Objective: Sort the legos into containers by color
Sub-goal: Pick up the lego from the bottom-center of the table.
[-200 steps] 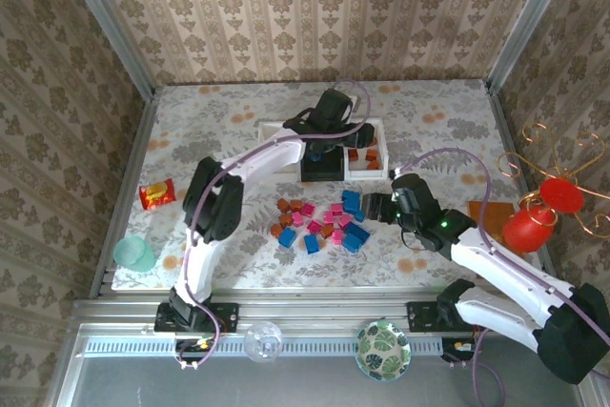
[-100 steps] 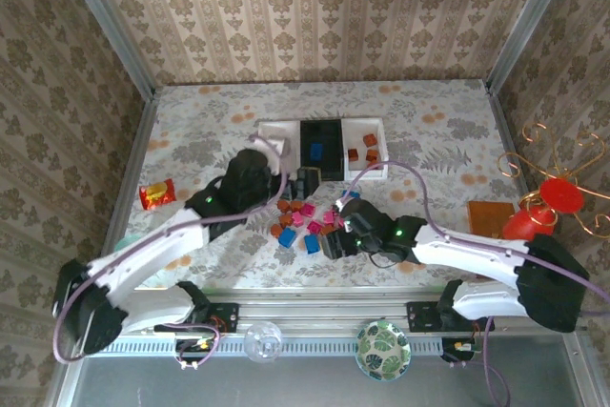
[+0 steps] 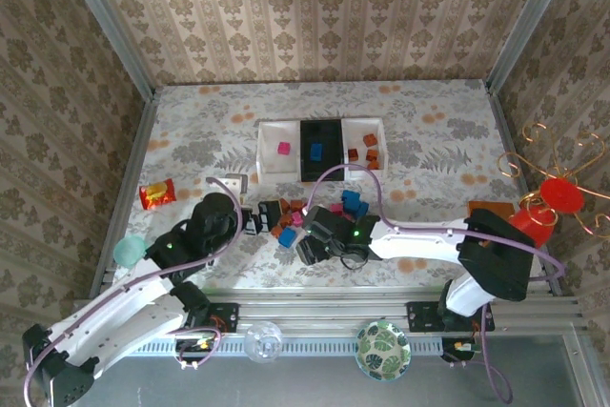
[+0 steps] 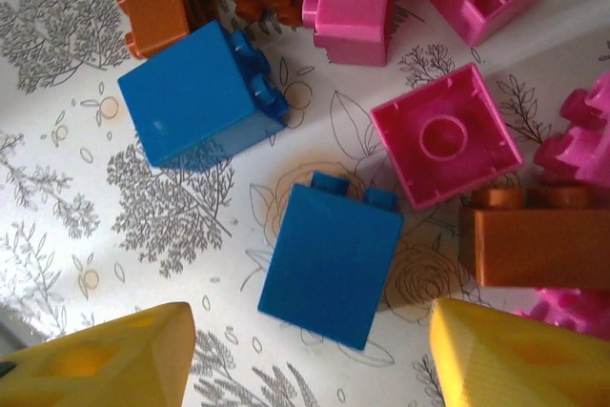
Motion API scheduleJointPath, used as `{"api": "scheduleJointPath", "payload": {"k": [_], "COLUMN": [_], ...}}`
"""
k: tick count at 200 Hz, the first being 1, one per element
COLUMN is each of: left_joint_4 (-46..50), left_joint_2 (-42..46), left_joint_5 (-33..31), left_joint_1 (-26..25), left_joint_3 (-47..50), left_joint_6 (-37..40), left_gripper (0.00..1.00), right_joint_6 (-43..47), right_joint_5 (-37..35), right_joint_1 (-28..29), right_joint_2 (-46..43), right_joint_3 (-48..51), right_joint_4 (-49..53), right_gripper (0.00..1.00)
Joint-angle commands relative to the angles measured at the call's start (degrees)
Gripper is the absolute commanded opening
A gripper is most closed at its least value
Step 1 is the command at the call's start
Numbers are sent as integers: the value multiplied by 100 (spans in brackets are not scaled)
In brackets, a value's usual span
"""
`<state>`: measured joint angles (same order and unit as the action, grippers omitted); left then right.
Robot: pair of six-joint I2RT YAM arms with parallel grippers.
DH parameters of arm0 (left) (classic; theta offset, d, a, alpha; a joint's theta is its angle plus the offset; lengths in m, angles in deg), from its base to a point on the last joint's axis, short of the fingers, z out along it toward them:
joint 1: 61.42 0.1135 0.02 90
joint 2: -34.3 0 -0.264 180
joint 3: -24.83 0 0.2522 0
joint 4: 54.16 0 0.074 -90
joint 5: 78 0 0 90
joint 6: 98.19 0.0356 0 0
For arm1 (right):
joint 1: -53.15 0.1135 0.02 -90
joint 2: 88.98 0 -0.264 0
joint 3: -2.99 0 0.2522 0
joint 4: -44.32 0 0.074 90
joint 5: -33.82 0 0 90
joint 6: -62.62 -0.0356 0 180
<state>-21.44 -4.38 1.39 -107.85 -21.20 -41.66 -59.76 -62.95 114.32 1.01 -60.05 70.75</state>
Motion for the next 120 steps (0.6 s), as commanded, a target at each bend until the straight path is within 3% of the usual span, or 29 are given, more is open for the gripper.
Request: {"api": "scheduleJointPath", "payload": {"k": [1, 49, 68, 96, 120], "left_joint_4": [222, 323, 353, 381, 391], "left_joint_2": [145, 220, 198, 184, 181], "left_joint_5": [-172, -211, -205, -218, -229], "left_joint_1": [-15, -11, -8, -6, -5], "left_joint_3": [21, -20, -25, -25, -25], "left_joint_6": [-100, -36, -19, 24, 75], "left_gripper": [100, 100, 100, 100, 100], "right_joint_6": [-152, -155, -130, -1, 232], "right_joint_5": [-437, -501, -453, -283, -229], "right_joint_1": [62, 113, 128, 124, 93], "right_joint_2": [276, 765, 820, 444, -198], "right_joint_3": [-264, -529, -556, -380, -311], "right_joint_4": [271, 342, 337, 212, 302], "right_gripper": [64, 56, 49, 34, 28]}}
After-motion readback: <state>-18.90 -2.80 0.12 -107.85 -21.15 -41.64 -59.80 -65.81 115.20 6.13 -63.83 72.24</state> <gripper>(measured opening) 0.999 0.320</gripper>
